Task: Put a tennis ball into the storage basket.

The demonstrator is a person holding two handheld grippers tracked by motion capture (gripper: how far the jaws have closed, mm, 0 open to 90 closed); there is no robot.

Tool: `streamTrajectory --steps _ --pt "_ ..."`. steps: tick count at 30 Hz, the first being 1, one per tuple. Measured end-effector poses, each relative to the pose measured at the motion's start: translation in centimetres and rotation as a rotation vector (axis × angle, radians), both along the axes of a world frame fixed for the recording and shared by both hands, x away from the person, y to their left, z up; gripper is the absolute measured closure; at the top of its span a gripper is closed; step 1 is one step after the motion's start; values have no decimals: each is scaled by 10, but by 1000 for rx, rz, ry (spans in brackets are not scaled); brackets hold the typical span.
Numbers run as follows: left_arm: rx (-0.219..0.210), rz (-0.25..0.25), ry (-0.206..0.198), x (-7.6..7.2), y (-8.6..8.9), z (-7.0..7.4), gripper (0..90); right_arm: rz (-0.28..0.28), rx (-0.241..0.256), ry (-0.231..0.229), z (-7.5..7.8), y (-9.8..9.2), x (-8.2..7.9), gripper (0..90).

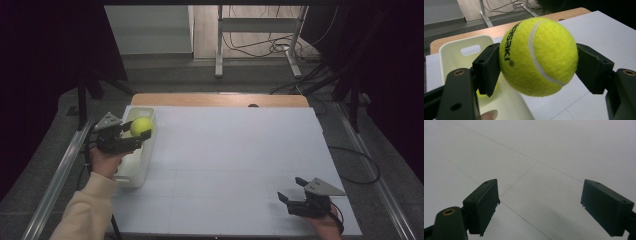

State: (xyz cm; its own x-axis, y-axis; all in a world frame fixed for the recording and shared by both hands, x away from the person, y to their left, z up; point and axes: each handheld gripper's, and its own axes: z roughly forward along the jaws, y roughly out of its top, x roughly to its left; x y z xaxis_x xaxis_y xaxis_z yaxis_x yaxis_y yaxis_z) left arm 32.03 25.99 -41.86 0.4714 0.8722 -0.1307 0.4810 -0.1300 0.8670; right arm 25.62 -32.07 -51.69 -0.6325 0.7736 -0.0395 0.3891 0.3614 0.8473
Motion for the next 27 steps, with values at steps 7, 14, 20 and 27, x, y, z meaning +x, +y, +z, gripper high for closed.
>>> streamTrajectory --steps 7,14,20,27 --pt "8 27 3 -2 10 0 266 2 1 -1 0 1 0 155" --pt "17 47 12 -2 20 0 266 2 1 0 0 1 0 155" --pt "25 67 38 0 30 -4 266 2 0 0 0 1 0 155" --pt "32 78 74 4 34 -13 265 3 1 0 -1 1 1 155"
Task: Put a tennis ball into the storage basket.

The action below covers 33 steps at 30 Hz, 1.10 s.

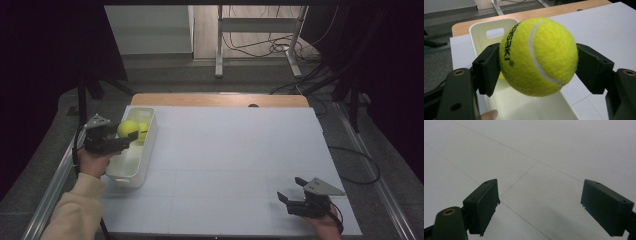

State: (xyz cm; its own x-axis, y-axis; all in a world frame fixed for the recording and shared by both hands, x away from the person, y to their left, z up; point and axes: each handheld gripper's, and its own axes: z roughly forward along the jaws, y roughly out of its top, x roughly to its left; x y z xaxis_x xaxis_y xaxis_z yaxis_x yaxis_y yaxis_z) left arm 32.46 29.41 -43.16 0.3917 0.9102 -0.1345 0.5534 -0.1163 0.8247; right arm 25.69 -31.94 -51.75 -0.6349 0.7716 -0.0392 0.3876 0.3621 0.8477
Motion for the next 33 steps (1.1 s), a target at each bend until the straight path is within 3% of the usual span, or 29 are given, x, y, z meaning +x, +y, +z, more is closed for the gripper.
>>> streamTrajectory --steps 13,24,33 --pt "44 16 77 10 3 -10 265 1 -1 1 0 0 0 155" --pt "72 -8 136 14 2 -16 265 0 -4 3 0 0 0 155" --pt "92 -20 211 20 1 -23 264 0 -5 4 0 1 1 155"
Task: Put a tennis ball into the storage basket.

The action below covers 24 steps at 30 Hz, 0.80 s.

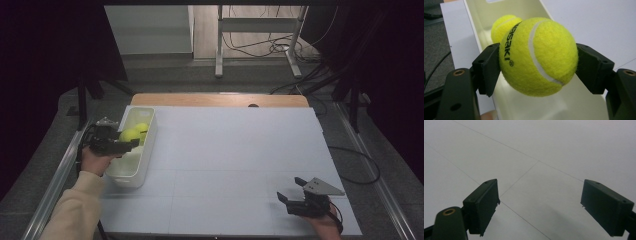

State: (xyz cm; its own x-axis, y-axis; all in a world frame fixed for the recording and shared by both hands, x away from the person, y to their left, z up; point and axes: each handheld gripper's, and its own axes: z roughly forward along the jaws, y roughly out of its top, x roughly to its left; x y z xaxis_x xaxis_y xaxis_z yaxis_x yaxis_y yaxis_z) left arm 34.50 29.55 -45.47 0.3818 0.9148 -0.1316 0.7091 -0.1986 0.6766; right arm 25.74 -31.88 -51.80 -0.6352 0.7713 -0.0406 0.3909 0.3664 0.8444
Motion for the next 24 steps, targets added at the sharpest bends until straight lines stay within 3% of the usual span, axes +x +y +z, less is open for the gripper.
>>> streamTrajectory --steps 3,21,23,24 --pt "9 -7 16 1 -1 -2 264 -1 2 0 0 0 0 155" --pt "0 -1 21 2 -1 -4 258 0 3 0 0 0 0 155" --pt "-20 13 2 1 0 -3 216 1 2 -1 0 0 0 154" --pt "-29 26 -4 1 0 -2 145 2 1 -1 0 0 0 155"
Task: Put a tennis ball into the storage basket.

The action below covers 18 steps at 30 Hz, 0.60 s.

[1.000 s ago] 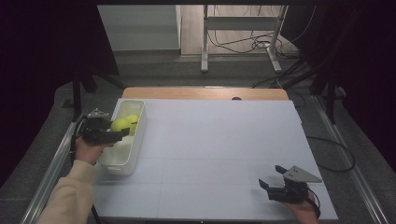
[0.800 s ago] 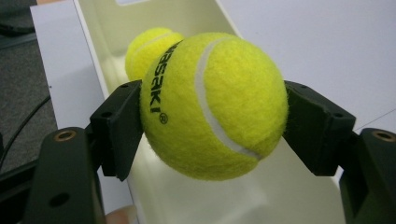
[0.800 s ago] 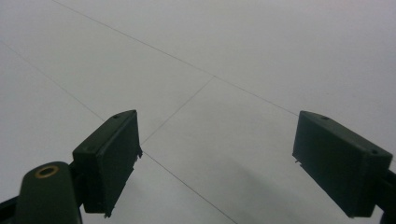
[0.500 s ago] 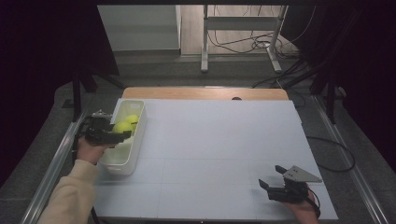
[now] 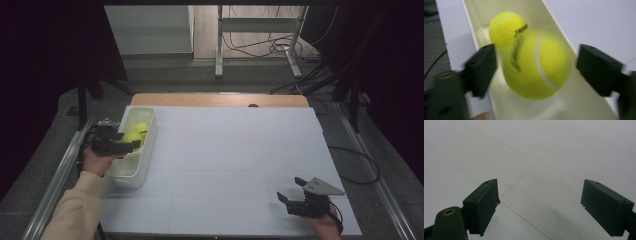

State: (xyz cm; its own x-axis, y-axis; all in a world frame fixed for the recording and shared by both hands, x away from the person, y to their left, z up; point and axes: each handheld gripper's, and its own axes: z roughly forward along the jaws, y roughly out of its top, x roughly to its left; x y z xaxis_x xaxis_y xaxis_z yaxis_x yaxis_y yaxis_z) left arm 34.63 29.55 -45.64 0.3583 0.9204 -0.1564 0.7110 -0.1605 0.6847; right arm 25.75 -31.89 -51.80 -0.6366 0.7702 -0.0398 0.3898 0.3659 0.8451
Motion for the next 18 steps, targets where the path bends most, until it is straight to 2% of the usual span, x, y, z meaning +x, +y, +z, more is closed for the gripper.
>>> streamTrajectory --steps 2,9,12,18 --pt "-31 15 -25 -2 2 3 109 0 0 0 0 0 0 155" --pt "-63 10 -65 -7 3 9 83 1 -1 -2 0 0 0 154" --pt "-109 -10 -101 -12 1 12 83 0 -1 -2 0 0 0 154" --pt "-131 -62 -162 -21 -11 20 88 0 -3 -3 0 0 0 154"
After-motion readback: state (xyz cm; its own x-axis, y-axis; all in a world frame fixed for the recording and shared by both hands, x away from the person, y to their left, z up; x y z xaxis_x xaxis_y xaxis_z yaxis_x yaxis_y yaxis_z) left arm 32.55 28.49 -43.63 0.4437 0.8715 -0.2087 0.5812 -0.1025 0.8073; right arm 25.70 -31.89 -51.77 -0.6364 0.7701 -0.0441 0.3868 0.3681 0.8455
